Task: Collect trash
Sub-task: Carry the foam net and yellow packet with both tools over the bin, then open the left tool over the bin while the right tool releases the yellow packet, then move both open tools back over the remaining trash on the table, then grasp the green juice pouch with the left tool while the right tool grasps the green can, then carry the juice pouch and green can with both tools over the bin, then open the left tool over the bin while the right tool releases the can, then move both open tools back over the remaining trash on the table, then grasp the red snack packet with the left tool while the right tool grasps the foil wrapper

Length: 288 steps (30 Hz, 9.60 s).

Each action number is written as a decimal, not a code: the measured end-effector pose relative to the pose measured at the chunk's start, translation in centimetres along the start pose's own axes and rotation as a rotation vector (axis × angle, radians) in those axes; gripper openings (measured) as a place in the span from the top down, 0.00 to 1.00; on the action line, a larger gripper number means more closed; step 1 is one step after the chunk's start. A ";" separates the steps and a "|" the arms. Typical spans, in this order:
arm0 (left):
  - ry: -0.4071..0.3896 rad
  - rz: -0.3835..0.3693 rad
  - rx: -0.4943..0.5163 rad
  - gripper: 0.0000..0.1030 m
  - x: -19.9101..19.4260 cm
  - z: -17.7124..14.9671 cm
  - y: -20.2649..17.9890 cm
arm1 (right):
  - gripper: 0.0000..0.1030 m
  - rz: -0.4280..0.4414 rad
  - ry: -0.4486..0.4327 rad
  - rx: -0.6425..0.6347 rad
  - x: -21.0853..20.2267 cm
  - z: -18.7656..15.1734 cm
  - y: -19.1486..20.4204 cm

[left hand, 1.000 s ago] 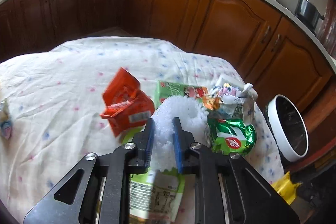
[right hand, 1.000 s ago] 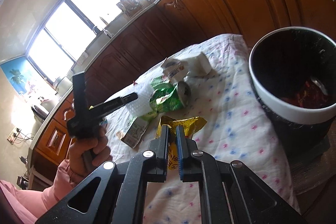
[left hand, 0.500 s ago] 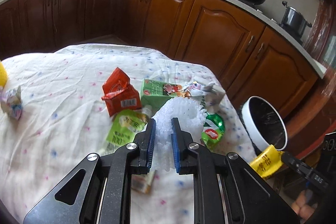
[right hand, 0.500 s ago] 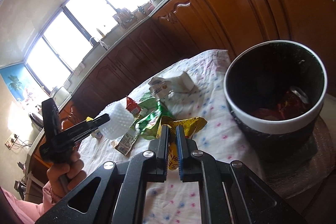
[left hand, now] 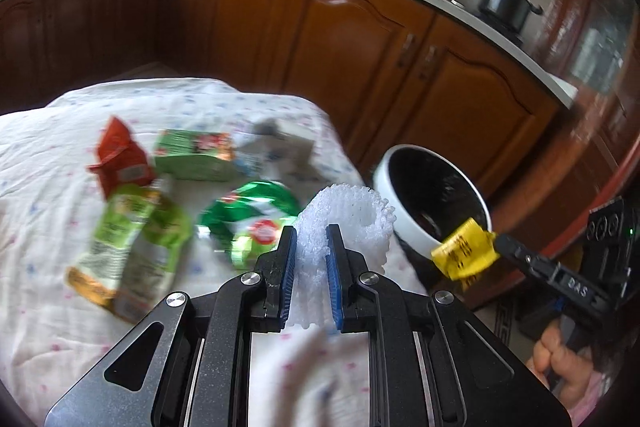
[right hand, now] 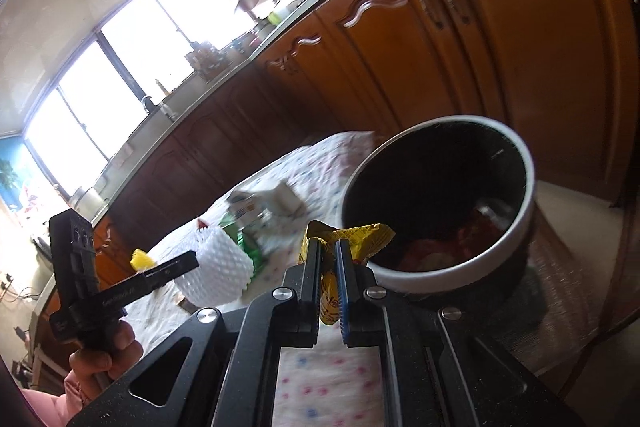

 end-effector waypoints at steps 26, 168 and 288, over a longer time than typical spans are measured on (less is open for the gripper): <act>0.093 -0.118 0.149 0.87 9.6 4.0 -12.0 | 0.93 -0.174 -0.008 -0.026 1.7 4.6 -6.2; 0.091 -0.076 0.140 0.59 1.2 -1.7 -2.7 | 0.84 -0.083 -0.028 -0.112 -1.2 0.9 0.1; 0.045 0.214 -0.094 0.26 5.0 5.3 19.6 | 0.55 0.000 0.235 -0.421 21.1 -1.9 14.0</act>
Point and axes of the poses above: each gripper's, at about its wrist camera, not at the fingertips, and x roughly the way its jaws point, y to its left, z to its top, the point moved 6 cm from there along x, roughly the way its jaws point, and after that the axes turned 2 degrees about -x, right-handed, at the moved point
